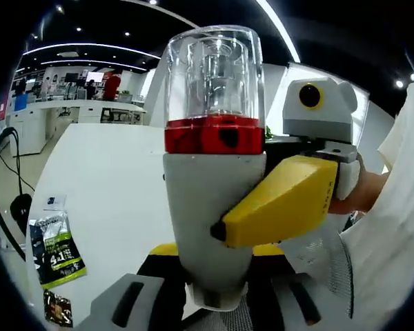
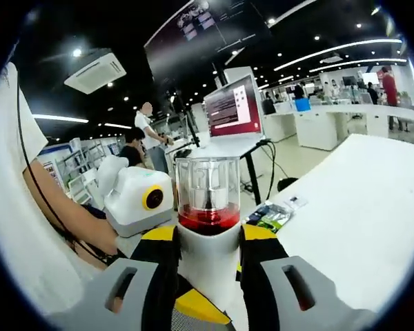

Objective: Arrange the skincare products in the storage area until every visible bottle or jar stands upright without overlapping.

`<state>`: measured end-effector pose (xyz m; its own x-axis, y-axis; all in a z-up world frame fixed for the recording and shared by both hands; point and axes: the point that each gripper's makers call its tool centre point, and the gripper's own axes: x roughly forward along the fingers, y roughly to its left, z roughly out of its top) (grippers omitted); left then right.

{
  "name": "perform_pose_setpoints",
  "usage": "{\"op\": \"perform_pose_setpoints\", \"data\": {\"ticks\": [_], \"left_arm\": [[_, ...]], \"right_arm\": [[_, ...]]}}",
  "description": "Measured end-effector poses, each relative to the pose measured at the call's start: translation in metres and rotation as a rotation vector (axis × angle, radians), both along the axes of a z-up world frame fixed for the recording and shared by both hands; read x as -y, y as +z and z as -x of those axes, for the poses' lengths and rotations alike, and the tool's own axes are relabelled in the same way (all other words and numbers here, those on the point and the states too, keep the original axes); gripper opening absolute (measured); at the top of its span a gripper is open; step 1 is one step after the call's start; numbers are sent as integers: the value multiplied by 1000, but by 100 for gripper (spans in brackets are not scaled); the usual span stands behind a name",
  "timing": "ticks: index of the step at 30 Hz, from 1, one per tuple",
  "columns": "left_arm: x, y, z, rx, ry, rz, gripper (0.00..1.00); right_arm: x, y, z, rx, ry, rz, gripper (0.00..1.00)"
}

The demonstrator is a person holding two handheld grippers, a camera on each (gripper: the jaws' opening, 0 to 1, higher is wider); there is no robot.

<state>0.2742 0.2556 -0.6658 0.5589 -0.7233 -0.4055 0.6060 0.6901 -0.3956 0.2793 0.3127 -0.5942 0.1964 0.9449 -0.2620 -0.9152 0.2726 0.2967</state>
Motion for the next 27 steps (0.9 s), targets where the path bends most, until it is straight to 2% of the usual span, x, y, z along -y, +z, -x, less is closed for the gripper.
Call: {"op": "perform_pose_setpoints", "data": {"ticks": [6, 9, 14, 16, 18, 20, 21, 22, 27], "left_arm": [[-2, -2, -1, -5, 11, -15, 32], [-2, -4, -1, -11, 13, -29, 32], [-2, -8, 0, -7, 10, -56, 32], [-1, -6, -2, 4, 12, -52, 32], [-1, -5, -3, 42, 16, -73, 33], [0, -6, -4, 37, 15, -69, 33], [0, -7, -6, 55, 16, -83, 34], [-3, -6, -10, 98, 19, -114, 34], [-3, -4, -11, 110, 23, -100, 34]], "right_arm": [[-1, -10, -3, -1, -26, 44, 33], [0, -14, -5, -49, -53, 43, 32], [3, -16, -4, -46, -56, 64, 30], [3, -14, -4, -26, -55, 62, 30], [4, -13, -4, -12, -50, 65, 30], [4, -13, -4, -3, -50, 76, 29], [4, -13, -5, 11, -50, 79, 29], [5, -13, -6, 24, -51, 78, 29], [6, -9, -9, 26, -50, 61, 29]]}}
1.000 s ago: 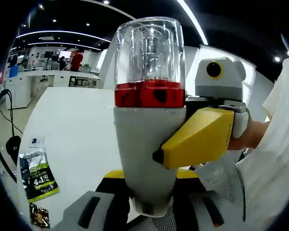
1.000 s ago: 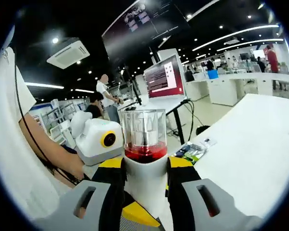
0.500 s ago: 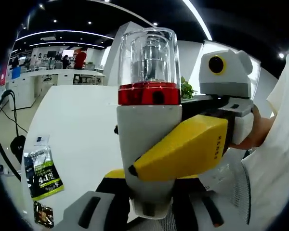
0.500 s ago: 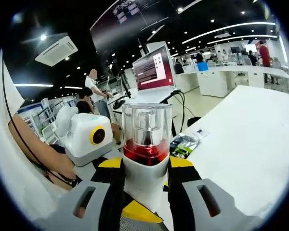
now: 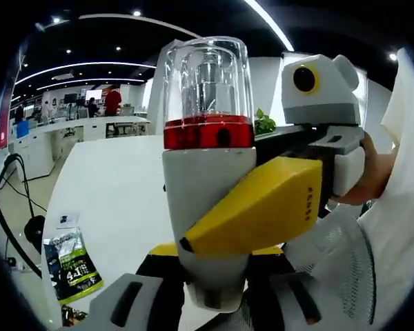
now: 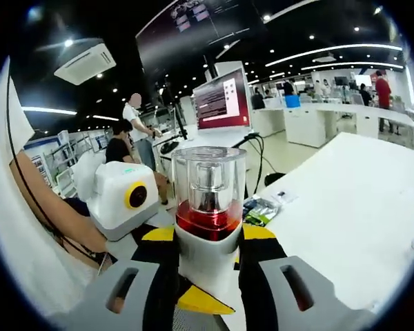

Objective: Arrange the skincare products in the storage area until every visible bottle or jar stands upright without overlapping.

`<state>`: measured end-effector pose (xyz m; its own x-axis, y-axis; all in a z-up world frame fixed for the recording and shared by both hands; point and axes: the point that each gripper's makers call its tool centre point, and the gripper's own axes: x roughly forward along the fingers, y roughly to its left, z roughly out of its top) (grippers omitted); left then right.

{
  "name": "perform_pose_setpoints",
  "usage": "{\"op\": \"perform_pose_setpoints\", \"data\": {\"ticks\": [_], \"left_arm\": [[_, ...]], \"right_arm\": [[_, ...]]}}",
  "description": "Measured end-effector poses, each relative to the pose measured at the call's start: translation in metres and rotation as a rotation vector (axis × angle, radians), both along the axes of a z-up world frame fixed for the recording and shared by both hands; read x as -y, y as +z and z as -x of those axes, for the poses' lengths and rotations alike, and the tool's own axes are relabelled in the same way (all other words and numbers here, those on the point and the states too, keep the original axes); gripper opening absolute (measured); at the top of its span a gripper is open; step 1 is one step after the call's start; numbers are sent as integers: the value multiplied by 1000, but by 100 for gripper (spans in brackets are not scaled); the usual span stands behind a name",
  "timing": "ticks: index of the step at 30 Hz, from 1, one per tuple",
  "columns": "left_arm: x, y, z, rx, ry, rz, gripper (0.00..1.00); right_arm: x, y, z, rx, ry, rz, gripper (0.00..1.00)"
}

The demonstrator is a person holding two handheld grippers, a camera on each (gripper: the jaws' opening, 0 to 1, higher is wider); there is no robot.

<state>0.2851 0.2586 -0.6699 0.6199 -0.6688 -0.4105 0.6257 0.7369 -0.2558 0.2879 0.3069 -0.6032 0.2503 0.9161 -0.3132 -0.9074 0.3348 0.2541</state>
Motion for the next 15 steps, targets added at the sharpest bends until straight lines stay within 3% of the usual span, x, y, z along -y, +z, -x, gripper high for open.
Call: {"op": "perform_pose_setpoints", "data": {"ticks": [5, 10, 15], "left_arm": [[1, -4, -1, 13, -10, -33, 35], [-2, -17, 0, 9, -19, -121, 37], [-2, -20, -1, 15, -20, -138, 41]], "right_arm": [[3, 5, -6, 10, -10, -17, 29], [11, 13, -22, 13, -53, -55, 29], [19, 20, -37, 17, -83, -77, 29]]}}
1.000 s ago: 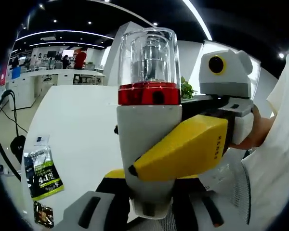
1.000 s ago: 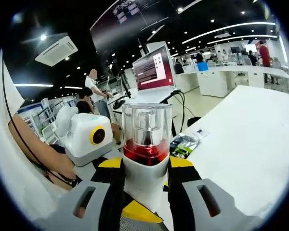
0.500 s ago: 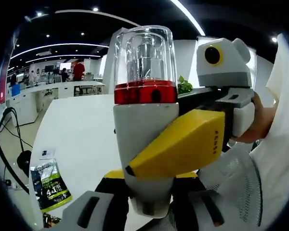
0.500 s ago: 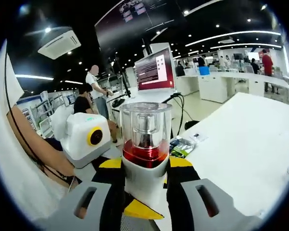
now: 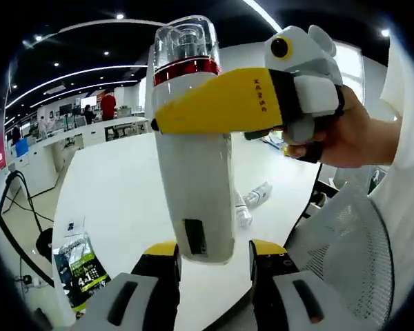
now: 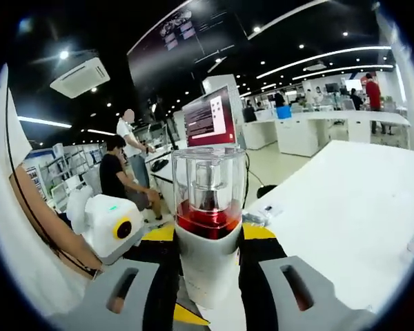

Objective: Arrange the skincare products in the storage area until every visible bottle or jar stands upright without overlapping.

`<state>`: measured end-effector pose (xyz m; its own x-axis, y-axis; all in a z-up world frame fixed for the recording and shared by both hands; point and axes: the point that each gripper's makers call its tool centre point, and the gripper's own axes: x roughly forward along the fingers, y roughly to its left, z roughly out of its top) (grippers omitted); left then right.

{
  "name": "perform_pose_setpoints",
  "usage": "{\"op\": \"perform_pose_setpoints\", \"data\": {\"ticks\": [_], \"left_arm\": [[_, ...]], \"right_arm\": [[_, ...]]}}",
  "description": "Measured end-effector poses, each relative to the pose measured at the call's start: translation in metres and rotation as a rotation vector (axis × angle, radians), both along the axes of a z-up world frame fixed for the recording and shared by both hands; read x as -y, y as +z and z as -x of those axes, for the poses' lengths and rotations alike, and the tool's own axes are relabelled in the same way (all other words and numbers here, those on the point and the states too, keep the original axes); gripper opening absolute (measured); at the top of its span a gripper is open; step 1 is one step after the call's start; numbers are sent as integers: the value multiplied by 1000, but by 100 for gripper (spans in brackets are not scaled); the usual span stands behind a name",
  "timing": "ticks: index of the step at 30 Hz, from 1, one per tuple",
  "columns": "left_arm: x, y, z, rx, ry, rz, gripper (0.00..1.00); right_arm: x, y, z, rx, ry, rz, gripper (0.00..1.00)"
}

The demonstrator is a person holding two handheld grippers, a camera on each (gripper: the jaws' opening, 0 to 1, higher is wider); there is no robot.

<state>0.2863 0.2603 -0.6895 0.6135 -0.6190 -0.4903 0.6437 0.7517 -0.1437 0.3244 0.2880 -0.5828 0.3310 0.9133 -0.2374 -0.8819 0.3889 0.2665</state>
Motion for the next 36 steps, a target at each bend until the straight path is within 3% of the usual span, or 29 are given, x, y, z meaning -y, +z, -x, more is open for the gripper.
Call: {"op": "perform_pose_setpoints", "data": {"ticks": [15, 17, 22, 36], "left_arm": [[8, -14, 5, -71, -18, -23, 44], [9, -14, 6, -68, -26, -27, 44], [9, -14, 5, -69, -19, -21, 47], [10, -18, 5, -88, -16, -25, 50]], "right_arm": [[62, 1, -61, 3, -173, -13, 30], [73, 1, -72, -18, -206, -31, 30], [95, 3, -91, -3, -256, -30, 30], [184, -26, -138, -4, -407, 41, 30]]}}
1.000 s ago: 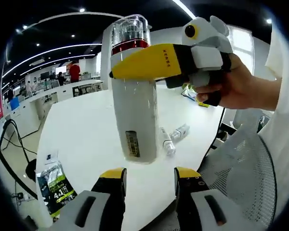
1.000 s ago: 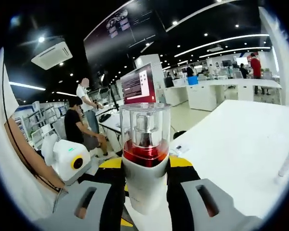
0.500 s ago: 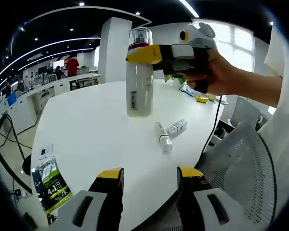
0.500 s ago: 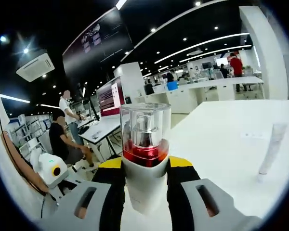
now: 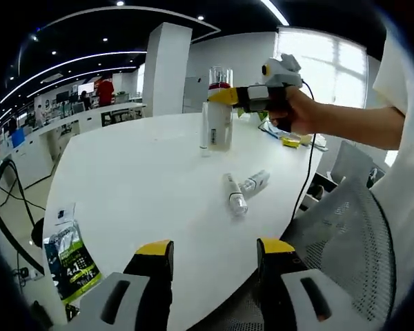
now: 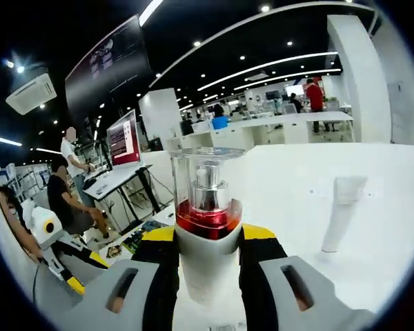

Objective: Arrange the skincare products in the storage area until every visible bottle or jar stands upright without overlapping.

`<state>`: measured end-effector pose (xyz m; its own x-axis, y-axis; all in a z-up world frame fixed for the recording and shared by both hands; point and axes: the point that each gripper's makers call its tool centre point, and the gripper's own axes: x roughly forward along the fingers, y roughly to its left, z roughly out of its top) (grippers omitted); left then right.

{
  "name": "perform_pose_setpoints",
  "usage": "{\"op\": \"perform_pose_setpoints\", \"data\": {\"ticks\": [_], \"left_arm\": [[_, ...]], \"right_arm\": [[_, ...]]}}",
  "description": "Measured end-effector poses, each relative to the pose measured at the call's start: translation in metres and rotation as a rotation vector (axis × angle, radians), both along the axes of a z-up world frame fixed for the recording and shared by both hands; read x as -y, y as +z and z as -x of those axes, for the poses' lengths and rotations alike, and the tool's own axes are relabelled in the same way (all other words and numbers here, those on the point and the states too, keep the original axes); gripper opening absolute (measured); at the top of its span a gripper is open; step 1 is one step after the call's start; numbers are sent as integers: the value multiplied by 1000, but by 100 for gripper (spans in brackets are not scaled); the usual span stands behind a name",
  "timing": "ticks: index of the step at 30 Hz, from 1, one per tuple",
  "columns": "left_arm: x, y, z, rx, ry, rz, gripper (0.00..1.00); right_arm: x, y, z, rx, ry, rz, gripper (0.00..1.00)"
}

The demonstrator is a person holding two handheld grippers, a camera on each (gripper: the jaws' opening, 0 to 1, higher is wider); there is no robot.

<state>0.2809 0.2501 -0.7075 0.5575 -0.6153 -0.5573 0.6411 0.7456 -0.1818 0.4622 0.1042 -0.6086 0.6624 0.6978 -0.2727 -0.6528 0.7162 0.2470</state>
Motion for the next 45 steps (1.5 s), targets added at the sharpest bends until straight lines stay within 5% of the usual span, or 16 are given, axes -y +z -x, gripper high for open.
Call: {"op": "perform_pose_setpoints", "data": {"ticks": [26, 37, 45], "left_arm": [[-4, -14, 0, -56, 19, -41, 50], [-4, -20, 1, -81, 17, -63, 50], [-6, -25, 2, -92, 19, -84, 50]], "right_arm": [[137, -52, -61, -15, -233, 87, 30], [155, -62, -81, 43, -211, 150, 30], [165, -72, -94, 21, -216, 157, 30]]}}
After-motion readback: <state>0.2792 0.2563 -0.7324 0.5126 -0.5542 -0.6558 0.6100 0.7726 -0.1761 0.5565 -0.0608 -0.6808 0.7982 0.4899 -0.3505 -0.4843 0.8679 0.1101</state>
